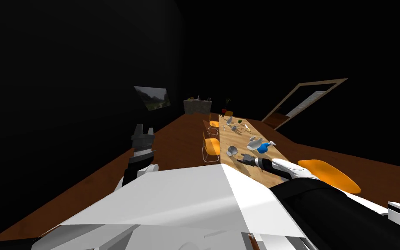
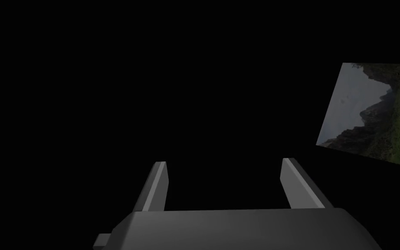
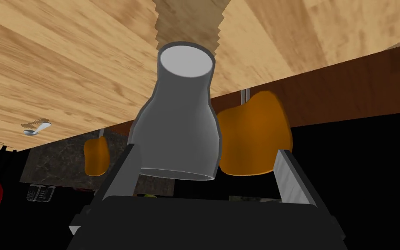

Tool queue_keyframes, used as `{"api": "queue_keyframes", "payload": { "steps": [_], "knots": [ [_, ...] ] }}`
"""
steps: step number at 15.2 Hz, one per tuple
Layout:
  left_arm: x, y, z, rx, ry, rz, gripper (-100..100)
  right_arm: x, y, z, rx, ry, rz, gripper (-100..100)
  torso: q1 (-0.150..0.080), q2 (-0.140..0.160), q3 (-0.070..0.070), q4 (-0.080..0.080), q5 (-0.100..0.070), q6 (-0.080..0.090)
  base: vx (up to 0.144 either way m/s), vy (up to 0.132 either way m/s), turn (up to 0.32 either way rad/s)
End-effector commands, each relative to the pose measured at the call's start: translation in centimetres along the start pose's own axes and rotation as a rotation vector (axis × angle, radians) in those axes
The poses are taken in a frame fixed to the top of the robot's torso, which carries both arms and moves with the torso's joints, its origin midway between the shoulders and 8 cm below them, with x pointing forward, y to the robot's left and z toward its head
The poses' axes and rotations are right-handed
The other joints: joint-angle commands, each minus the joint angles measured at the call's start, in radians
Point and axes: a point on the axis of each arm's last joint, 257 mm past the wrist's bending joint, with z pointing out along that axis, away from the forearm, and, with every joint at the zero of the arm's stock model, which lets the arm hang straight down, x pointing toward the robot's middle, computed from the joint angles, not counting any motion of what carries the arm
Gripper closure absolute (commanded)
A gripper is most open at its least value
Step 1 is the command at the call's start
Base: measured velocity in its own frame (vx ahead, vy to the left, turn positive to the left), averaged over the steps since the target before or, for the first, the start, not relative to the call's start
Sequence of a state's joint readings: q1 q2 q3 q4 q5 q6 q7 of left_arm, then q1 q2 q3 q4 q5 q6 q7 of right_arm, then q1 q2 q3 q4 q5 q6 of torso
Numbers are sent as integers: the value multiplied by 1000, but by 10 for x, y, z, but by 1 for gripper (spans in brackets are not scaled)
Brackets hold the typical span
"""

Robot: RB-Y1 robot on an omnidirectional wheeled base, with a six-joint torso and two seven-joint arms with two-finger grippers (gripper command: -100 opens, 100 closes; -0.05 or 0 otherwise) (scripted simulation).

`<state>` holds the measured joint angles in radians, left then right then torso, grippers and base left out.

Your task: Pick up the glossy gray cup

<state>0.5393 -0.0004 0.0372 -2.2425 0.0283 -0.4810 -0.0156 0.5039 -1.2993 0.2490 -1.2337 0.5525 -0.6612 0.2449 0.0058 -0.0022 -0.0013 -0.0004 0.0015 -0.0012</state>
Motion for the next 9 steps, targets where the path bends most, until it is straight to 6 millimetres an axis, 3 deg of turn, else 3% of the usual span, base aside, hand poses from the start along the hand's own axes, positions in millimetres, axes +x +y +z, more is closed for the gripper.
{"api": "queue_keyframes", "payload": {
  "steps": [1, 2, 4, 5, 7, 8, 9],
  "knots": [
    [0, 0, 0, 0, 0, 0, 0, 15, -23, -16, 33, 67, -38, -100, 0, 0, 0, 0, 0, 0, 37, 60, 213],
    [0, 0, 0, 0, 0, 0, 0, 27, -33, -26, 42, 117, -70, -100, 0, 0, 0, 0, 0, 1, 38, 60, 273],
    [0, 0, 0, 0, 0, 0, 0, 31, -43, -33, 60, 135, -74, -100, 0, 0, 0, 0, 0, 1, 33, 43, 149],
    [0, 0, 0, 0, 0, 0, 0, 43, -58, -49, 79, 194, -110, -100, -1, 0, 0, 0, 0, 1, 26, 42, 148],
    [0, 0, 0, 0, 0, 0, 0, 46, -61, -51, 86, 200, -106, -100, 0, 1, 0, 0, 0, 1, 23, 38, 138],
    [0, 0, 0, 0, 0, 0, 0, 56, -73, -65, 97, 252, -140, -100, -1, 1, 1, 0, 0, 1, 22, 42, 158],
    [0, 0, 0, 0, 0, 0, 0, 56, -74, -66, 100, 254, -139, -100, -1, 1, 1, 0, 0, 1, 29, 47, 185]
  ]
}}
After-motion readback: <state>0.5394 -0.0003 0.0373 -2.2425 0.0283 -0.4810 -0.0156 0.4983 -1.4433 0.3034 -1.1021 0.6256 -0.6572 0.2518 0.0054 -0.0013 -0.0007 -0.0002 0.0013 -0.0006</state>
